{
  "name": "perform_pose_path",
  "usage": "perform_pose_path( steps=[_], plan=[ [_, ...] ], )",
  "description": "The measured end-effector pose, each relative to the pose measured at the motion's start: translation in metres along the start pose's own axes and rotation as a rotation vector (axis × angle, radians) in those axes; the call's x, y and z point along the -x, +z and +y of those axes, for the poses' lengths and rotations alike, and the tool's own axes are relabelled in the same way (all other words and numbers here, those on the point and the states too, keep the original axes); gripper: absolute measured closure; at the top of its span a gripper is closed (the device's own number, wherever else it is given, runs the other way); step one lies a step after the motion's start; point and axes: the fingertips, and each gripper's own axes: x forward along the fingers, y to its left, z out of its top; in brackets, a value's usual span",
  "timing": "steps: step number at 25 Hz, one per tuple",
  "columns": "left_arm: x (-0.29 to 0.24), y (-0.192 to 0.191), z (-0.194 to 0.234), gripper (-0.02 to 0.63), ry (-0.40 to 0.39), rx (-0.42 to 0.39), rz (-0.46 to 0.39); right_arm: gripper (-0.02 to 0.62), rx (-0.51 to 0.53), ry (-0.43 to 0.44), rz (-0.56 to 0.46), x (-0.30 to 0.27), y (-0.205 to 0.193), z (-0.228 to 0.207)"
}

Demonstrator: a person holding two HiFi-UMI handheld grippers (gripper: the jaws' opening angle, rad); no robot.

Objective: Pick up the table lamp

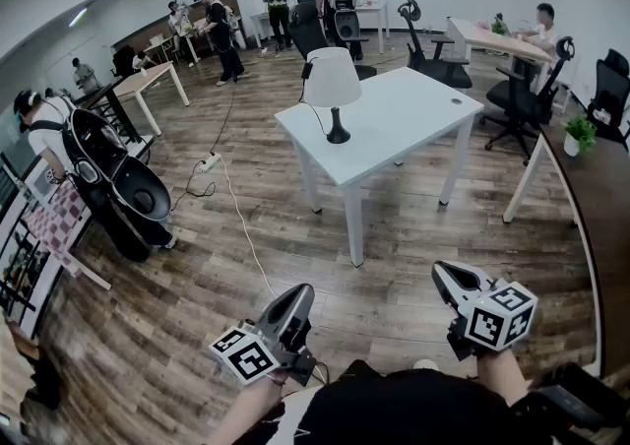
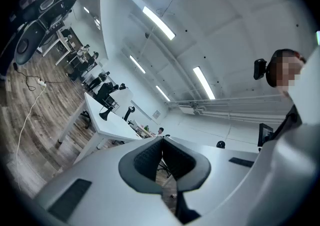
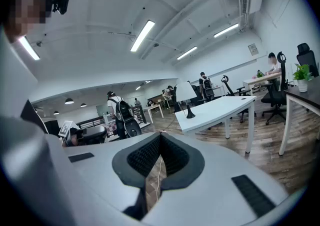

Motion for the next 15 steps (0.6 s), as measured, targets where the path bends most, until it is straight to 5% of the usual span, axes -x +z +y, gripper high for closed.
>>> perform_pose_path(
  steps=[15],
  plan=[
    [0.003,-0.001,-0.005,0.591,-0.009,-0.035,0.002,0.58,-0.02,-0.009,0.014,-0.005,-0.016,-0.009]
  ],
)
